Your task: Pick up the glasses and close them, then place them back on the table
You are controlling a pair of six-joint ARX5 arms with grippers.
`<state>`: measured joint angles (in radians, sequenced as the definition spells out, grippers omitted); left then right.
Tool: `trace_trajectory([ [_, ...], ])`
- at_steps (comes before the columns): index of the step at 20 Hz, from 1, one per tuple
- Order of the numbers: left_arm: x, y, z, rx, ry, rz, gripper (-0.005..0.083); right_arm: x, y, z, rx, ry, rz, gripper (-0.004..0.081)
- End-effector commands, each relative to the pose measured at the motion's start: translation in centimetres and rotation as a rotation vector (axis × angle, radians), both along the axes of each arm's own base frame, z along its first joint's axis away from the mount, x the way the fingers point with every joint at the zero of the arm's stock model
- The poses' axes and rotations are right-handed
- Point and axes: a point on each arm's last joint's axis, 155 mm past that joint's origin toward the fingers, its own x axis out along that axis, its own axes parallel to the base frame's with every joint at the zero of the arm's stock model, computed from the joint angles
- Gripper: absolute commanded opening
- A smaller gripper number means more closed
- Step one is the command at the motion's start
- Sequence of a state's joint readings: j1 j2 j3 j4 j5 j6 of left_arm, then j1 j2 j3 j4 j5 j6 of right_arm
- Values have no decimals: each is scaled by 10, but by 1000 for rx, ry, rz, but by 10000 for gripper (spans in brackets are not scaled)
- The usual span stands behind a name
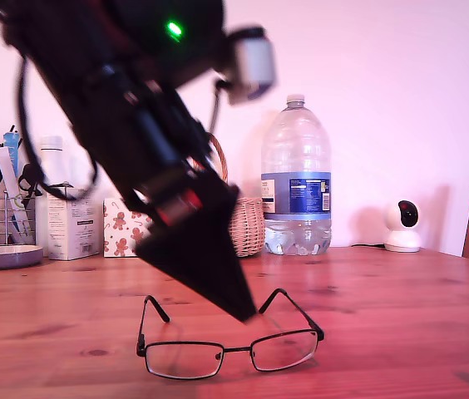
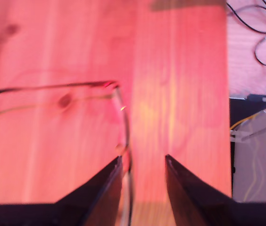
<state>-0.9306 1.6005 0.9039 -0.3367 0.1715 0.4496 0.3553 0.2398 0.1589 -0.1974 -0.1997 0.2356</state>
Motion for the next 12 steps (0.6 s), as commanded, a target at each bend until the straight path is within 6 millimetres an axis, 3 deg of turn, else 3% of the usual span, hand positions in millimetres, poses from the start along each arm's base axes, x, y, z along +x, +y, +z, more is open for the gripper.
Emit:
trace_trajectory([
  [1, 3, -6, -6, 6, -7, -5, 252, 0, 1, -3, -3, 8, 4, -13],
  [8, 9, 0, -30, 78, -3, 16, 252, -1, 1, -5, -5, 13, 4, -13],
  [12, 10, 0, -32, 84, -16, -1, 252, -1, 1, -5, -4, 13, 4, -13],
])
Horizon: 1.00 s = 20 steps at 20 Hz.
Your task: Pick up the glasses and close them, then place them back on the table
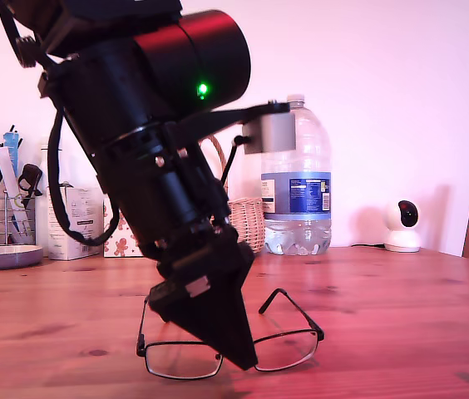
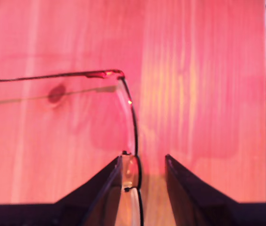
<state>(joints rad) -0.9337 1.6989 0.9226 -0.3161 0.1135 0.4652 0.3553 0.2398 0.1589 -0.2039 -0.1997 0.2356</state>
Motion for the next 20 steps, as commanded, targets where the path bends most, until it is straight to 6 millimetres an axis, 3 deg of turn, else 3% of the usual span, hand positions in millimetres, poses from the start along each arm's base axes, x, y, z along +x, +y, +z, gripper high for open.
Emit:
trace_trajectory([
  [1, 1, -2, -4, 7, -8, -12, 252, 0, 1, -3, -2, 7, 4, -13],
  [20, 3, 3, -10, 20, 8, -2, 251, 0, 1, -3, -1, 7, 5, -13],
])
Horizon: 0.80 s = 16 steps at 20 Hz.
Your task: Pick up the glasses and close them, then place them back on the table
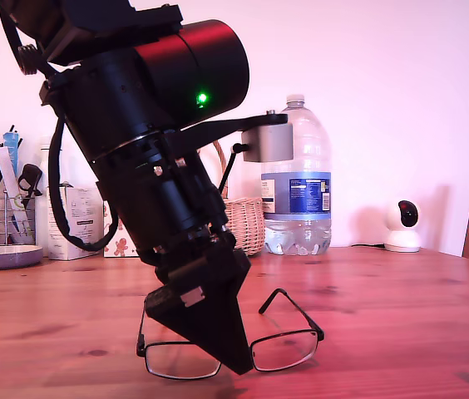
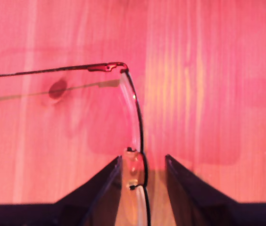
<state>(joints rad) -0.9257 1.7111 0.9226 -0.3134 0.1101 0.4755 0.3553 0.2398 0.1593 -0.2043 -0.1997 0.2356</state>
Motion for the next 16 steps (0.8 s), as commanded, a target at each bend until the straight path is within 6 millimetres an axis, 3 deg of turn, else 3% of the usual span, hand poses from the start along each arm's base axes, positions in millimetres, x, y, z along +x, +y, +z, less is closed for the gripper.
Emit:
trace_trajectory([
  [1, 0, 0, -6, 10, 11, -3, 249, 0, 1, -3, -1, 7, 5, -13],
  [4, -2, 2, -7, 16, 21, -5, 161, 0, 1, -3, -1, 7, 5, -13],
  [8, -4, -1, -5, -1, 29, -13, 138, 0, 1, -3, -2, 7, 5, -13],
  [12, -6, -2, -7, -4, 42, -20, 35, 0, 1, -3, -2, 7, 5, -13],
  [16, -8, -2, -7, -3, 48, -23, 1, 0, 1, -3, -2, 7, 5, -13],
])
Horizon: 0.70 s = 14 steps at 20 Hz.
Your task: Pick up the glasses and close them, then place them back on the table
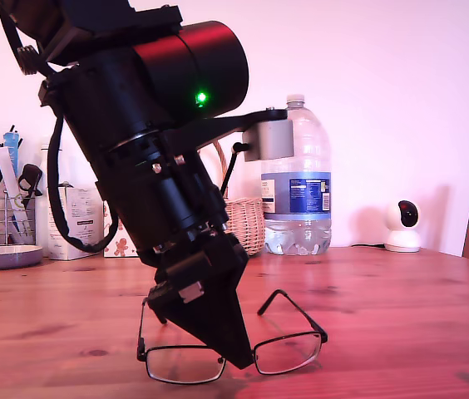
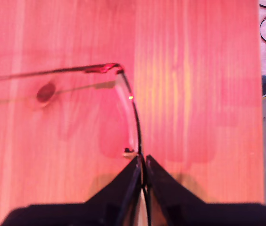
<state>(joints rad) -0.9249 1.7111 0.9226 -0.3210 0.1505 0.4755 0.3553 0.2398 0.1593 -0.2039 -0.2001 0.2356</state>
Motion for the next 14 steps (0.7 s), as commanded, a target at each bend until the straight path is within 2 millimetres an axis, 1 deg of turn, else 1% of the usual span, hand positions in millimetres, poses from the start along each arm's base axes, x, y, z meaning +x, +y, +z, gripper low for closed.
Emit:
trace_trajectory([
  [1, -1, 0, -7, 13, 14, -6, -1, 0, 1, -3, -2, 8, 4, -13],
  [3, -1, 1, -8, 19, 5, -23, -21, -1, 1, -5, 0, 15, 3, -13],
  [9, 1, 8, -6, 74, -43, -36, -21, -2, 1, -7, 7, 29, 3, -13],
  [10, 1, 7, -4, 74, -57, -59, -21, -2, 2, -6, 17, 33, 2, -13],
  [14, -2, 3, 19, 34, -90, -75, -21, -3, 7, -1, 34, 17, 34, -13],
])
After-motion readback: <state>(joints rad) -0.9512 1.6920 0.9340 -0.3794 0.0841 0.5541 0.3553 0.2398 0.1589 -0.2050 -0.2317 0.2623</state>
